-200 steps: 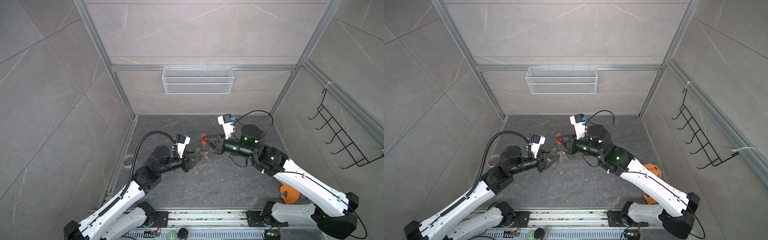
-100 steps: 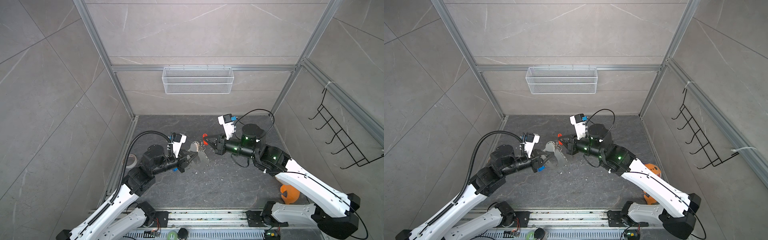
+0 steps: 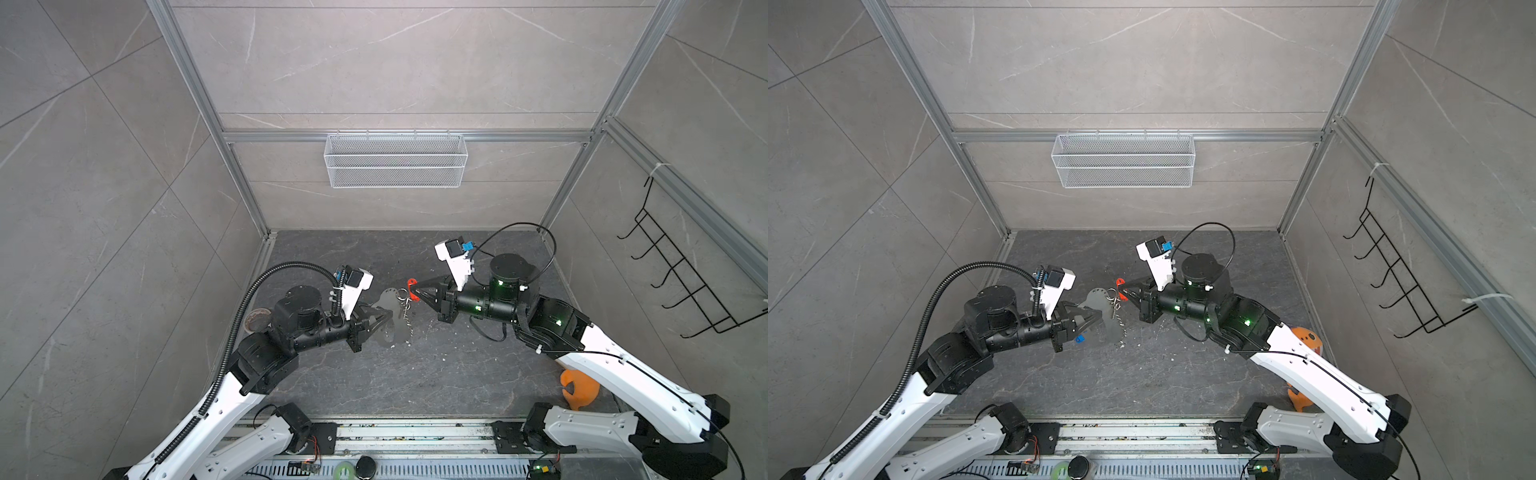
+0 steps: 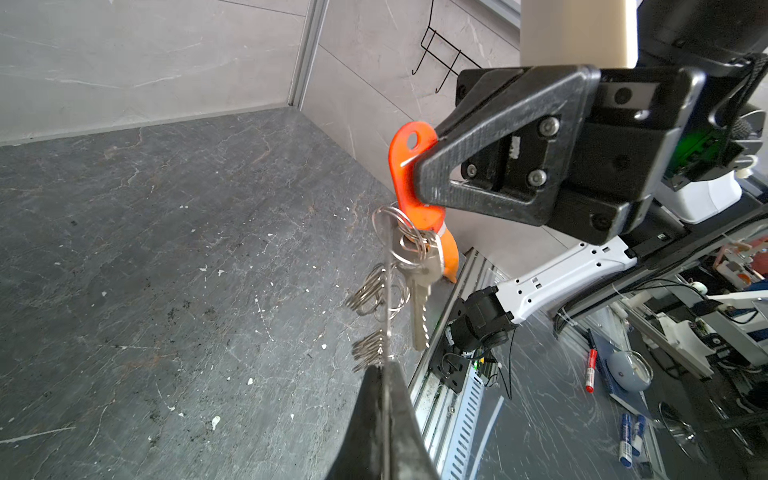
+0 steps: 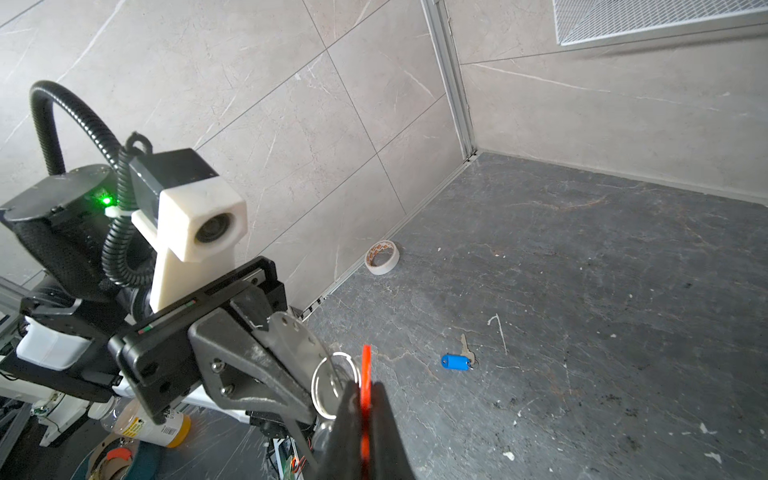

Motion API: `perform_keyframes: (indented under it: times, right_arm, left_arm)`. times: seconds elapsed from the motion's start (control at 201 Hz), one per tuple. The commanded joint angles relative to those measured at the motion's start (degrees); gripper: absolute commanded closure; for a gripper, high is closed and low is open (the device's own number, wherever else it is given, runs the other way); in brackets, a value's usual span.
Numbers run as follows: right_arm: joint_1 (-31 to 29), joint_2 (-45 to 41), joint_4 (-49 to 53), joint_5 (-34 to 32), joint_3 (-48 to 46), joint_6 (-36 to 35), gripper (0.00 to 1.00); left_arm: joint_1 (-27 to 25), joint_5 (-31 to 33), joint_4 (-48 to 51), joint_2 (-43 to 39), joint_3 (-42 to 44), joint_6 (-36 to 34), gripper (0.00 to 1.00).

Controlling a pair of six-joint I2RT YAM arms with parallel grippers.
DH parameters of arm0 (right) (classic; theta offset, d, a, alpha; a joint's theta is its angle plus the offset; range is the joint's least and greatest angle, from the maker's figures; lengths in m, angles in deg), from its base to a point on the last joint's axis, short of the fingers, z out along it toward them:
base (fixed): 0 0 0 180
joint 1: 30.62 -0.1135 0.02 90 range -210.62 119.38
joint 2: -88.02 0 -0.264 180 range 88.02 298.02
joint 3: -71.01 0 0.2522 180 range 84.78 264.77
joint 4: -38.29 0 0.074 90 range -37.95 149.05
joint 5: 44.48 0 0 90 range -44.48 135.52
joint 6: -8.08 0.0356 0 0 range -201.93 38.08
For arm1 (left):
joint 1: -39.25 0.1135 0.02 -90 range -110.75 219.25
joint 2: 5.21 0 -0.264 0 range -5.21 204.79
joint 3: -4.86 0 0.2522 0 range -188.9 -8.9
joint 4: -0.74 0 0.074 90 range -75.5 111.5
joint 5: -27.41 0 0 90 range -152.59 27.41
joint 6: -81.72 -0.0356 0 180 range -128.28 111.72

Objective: Remove the keys from the keyring

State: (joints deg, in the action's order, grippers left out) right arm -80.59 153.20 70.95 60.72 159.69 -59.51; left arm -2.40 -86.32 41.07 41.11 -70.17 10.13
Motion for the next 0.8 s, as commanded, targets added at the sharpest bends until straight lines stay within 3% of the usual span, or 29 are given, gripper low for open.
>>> perform_keyframes:
  times: [0.0,0.384,0.797]
  right_arm:
    - [0.02,-2.45,-0.43,0.71,-3.05,-2.29,1.00]
    - [-0.03,-6.51,-5.46,2.73,-8.90,-4.05,1.00]
    - [-0.02,-7.87,-6.52,2.61,-10.22,-4.31,0.99]
  left_arm:
    - [0.44,1.21,-0.64,-1.01,-3.12,-1.92,1.00]
    - [-0.03,-3.99,-2.86,-2.77,-4.39,-8.04,1.00]
    - [-0.35,-4.42,-4.61,-2.12,-4.64,-8.57,1.00]
